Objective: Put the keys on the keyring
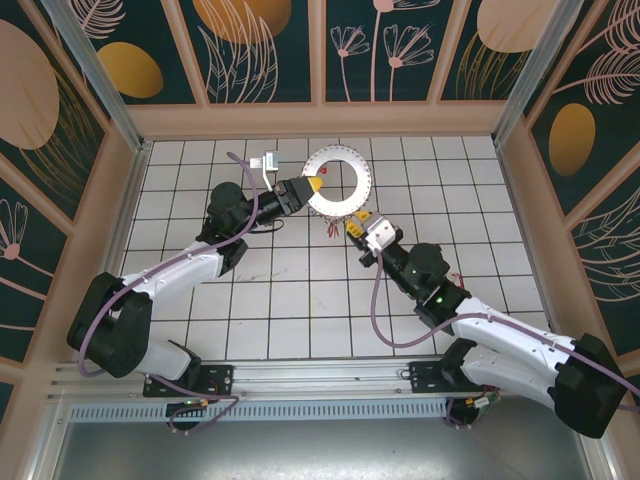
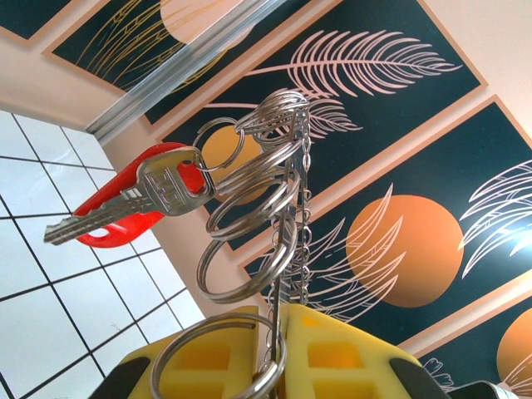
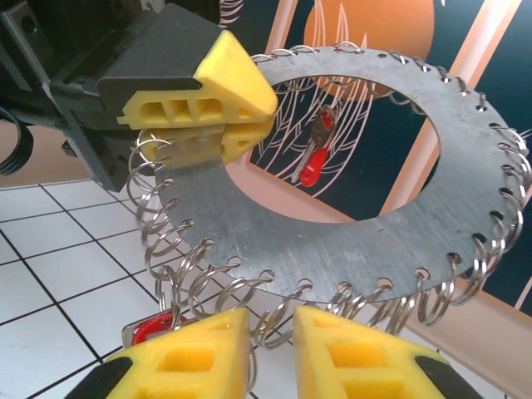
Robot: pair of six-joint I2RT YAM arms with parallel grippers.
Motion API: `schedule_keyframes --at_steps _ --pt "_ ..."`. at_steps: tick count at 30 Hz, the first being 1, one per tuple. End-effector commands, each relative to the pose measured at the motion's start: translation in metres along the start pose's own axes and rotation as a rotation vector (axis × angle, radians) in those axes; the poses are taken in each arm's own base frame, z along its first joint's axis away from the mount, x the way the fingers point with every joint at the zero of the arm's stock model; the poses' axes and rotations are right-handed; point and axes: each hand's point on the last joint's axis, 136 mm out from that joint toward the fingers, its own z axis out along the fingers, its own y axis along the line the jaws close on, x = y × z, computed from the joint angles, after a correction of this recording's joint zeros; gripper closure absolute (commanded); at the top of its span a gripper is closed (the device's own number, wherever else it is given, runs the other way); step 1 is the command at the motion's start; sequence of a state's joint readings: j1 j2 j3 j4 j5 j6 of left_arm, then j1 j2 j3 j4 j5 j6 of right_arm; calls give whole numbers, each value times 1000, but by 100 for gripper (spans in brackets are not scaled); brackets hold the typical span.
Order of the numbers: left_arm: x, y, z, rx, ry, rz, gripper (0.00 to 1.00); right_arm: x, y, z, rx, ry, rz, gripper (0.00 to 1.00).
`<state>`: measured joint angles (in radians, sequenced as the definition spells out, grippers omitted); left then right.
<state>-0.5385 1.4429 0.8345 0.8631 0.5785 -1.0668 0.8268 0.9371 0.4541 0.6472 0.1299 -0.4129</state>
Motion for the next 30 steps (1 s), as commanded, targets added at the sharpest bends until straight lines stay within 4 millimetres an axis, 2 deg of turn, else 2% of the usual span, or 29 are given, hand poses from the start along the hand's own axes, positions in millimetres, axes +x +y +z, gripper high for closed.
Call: schedule_keyframes --at_steps 1,30 --pt "-13 -26 2 72 -27 52 95 -21 -9 0 39 -70 16 78" --pt "-13 -26 1 74 -27 51 95 -8 -14 5 95 -48 20 83"
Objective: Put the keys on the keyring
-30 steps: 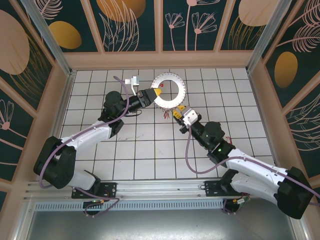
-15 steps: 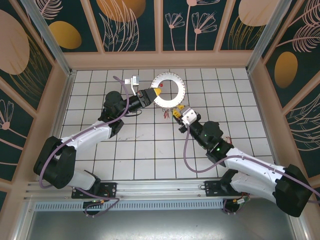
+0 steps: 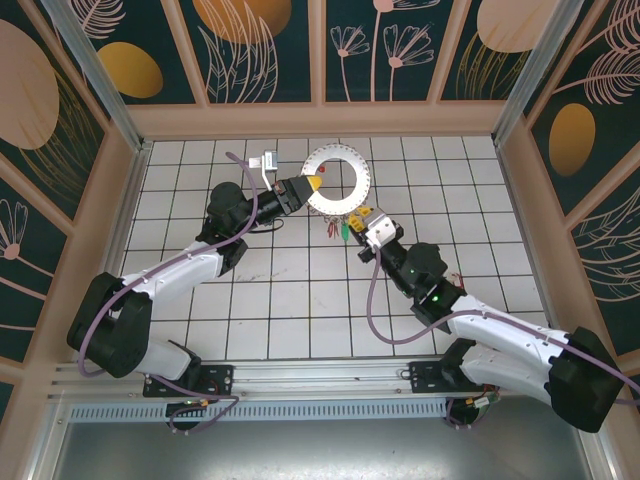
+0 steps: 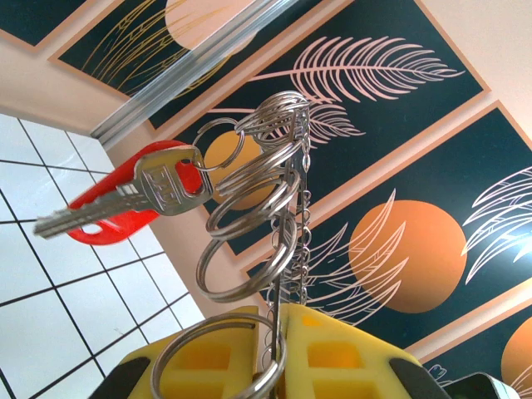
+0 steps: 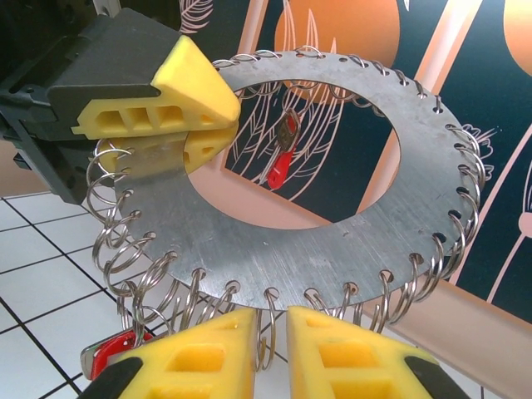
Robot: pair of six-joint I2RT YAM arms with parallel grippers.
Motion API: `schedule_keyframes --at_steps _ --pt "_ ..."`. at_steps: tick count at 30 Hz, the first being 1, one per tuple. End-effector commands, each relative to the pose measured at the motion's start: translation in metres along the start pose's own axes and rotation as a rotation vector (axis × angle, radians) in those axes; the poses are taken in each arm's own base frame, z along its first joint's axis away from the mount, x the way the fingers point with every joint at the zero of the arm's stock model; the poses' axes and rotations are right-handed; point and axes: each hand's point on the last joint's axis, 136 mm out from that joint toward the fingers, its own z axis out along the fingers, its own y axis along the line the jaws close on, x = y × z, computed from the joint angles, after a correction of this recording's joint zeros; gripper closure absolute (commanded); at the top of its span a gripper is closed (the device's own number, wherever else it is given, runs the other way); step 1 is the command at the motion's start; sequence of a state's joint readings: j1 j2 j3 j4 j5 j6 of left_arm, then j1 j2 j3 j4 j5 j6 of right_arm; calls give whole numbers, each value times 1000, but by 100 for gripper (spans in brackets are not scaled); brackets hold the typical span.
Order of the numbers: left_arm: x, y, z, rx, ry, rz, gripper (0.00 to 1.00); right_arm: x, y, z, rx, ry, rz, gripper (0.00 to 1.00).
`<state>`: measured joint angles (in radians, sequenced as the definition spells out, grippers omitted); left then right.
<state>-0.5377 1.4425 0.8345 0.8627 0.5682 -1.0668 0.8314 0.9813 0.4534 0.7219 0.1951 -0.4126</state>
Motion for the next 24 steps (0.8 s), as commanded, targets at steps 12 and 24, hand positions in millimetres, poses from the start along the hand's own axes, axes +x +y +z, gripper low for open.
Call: schedule_keyframes --at_steps 12,24 --pt "-13 -29 2 85 -22 54 95 3 2 -4 0 -12 33 82" --pt "-12 -29 3 87 -17 50 94 -4 -2 -3 16 -48 47 87"
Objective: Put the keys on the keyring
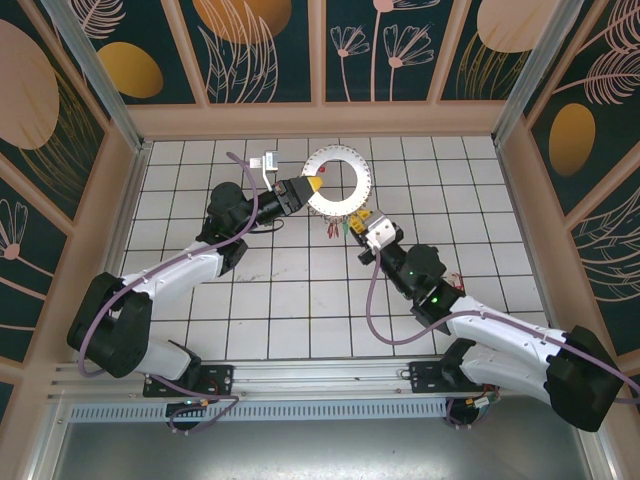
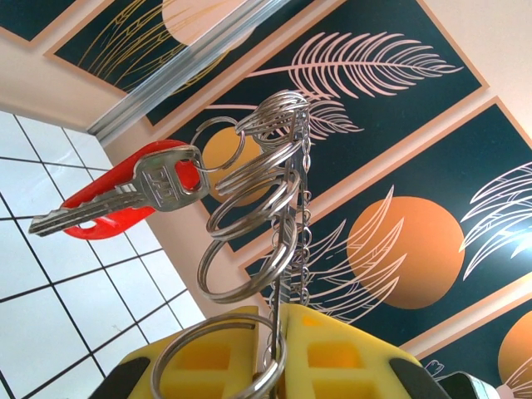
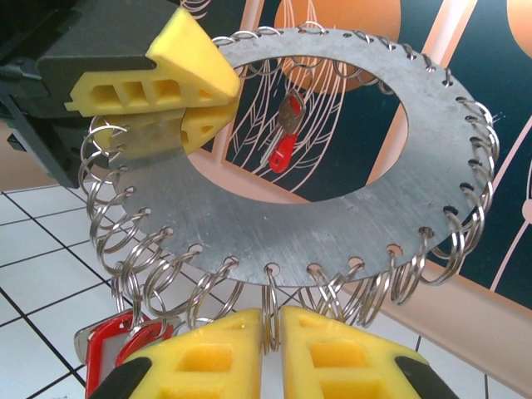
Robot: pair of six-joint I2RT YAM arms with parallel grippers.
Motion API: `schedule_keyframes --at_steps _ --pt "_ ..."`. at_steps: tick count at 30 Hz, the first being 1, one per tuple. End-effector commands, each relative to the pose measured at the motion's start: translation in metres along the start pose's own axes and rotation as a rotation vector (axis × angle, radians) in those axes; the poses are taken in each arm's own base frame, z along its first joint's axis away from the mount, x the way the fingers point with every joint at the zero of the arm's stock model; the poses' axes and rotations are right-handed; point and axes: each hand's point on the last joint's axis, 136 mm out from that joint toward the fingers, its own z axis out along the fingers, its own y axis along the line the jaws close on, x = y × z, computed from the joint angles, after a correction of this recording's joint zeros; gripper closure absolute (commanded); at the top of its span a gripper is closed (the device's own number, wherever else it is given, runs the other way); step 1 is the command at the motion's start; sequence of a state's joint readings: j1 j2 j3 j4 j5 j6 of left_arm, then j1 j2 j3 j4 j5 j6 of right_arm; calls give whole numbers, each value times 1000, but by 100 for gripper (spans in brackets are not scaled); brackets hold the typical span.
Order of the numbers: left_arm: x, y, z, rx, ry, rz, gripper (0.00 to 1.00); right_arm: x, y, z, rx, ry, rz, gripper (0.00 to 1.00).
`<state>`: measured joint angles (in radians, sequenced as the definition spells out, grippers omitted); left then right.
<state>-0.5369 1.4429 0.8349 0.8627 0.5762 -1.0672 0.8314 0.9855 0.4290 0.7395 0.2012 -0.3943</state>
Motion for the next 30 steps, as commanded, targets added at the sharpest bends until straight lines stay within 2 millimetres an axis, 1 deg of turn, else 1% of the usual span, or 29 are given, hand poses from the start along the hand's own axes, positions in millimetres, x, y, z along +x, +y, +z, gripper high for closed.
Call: schedule_keyframes --at_steps 1,8,11,13,14,17,19,25,27,30 --pt "-13 -28 3 83 -24 51 94 -13 -2 -1 11 -59 31 87" --pt "-13 -28 3 83 -25 48 94 -14 -2 2 13 -63 43 90" --pt "-13 -28 2 84 -25 49 94 -11 -3 2 17 -50 45 91" --pt "-13 -27 2 82 -26 47 94 -9 -2 2 16 -45 46 93" --pt "-13 -27 2 82 -25 47 94 -9 -3 2 17 -45 47 96" --pt "-13 -26 2 78 -28 45 94 -9 -3 1 17 -40 53 100" --pt "-13 -23 2 67 -32 40 93 -12 -3 -1 12 -46 62 100" --pt "-11 -5 2 -3 -44 -3 92 -22 -5 -6 3 -76 109 100" --pt "-11 2 2 -25 -46 -16 92 -22 -6 -7 6 -75 118 100" --pt "-10 5 2 -36 -50 -31 93 -22 -6 -7 5 -69 122 100"
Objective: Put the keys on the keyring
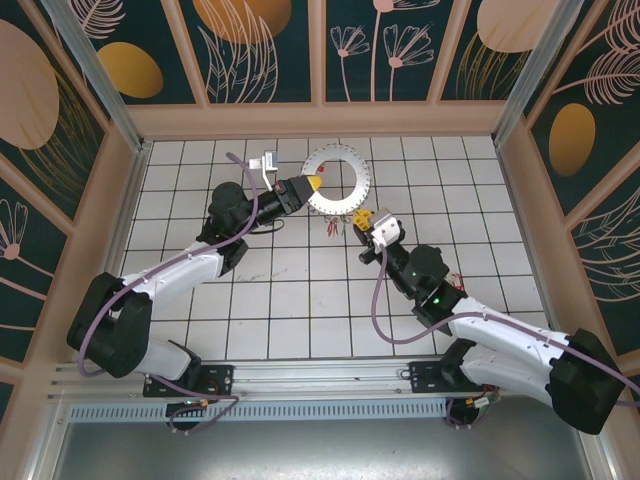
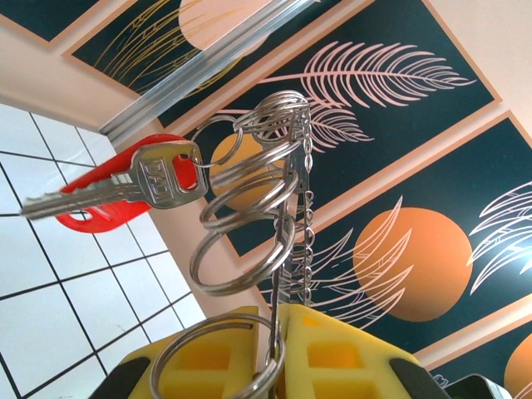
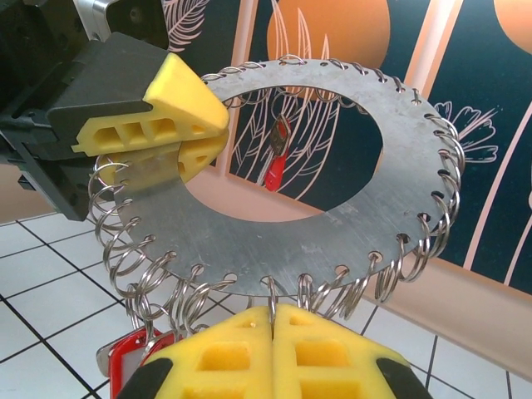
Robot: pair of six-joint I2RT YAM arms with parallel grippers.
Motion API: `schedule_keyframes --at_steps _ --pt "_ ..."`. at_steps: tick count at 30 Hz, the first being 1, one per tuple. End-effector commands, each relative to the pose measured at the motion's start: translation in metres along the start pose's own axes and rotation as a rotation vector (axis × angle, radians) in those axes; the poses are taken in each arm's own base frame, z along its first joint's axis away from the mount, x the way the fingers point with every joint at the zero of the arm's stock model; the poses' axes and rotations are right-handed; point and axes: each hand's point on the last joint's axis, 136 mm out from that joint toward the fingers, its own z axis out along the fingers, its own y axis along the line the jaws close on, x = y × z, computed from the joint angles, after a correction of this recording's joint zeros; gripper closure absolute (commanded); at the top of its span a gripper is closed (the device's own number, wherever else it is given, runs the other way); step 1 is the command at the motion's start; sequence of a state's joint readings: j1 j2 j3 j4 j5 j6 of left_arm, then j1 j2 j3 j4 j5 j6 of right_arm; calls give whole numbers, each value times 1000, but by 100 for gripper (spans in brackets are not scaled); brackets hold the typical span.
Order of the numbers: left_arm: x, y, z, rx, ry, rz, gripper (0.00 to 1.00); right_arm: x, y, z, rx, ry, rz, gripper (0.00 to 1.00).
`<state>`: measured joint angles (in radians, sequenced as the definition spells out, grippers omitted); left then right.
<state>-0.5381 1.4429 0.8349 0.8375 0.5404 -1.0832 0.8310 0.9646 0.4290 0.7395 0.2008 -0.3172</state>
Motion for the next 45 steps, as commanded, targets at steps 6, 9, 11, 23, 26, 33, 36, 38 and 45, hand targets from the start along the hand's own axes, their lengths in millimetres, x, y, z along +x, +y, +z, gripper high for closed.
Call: schedule_keyframes --at_steps 6,9,11,23,26,33,36,38,45 --pt "-4 4 3 -17 -13 -19 92 -21 -5 -3 12 -69 69 100" --pt "-3 3 2 -12 -10 -14 92 -25 -8 -3 19 -81 78 100" --pt "-2 5 2 -23 -8 -14 92 -32 -3 -4 -32 -109 95 100" --pt "1 14 7 -39 18 -44 93 -55 -6 -5 -51 -198 117 100" --pt "4 15 9 -42 33 -48 92 -55 -5 -3 -55 -196 112 100" --pt "3 10 7 -18 29 -33 92 -57 -21 5 42 -178 111 100" --pt "0 3 6 -3 22 -7 92 -42 -17 12 40 -99 48 100" --pt "1 3 6 -10 31 2 92 -49 -14 5 14 -151 41 100" --pt "-4 -10 4 31 9 34 92 -32 -6 18 -36 4 -2 100"
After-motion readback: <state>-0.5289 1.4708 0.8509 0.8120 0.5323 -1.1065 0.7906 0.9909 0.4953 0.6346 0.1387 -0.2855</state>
